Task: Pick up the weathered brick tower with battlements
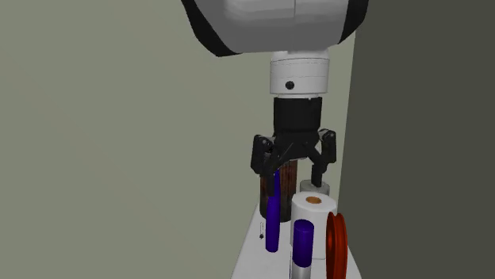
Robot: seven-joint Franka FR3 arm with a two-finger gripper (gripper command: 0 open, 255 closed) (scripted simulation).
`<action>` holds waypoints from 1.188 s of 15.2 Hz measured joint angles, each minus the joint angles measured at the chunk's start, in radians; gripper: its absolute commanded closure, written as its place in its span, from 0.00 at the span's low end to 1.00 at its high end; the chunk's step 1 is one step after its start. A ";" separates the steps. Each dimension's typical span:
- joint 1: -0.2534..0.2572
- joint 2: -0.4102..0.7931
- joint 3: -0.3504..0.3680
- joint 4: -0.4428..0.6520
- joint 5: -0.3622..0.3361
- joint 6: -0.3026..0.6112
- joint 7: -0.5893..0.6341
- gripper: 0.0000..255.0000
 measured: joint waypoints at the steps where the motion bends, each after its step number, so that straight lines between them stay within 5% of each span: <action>1: 0.009 0.033 -0.020 0.029 0.005 0.010 -0.045 0.00; 11: 0.076 0.441 -0.162 0.515 0.173 -0.050 -0.495 0.00; 18: -0.004 0.807 -0.187 1.040 0.382 -0.242 -0.773 0.00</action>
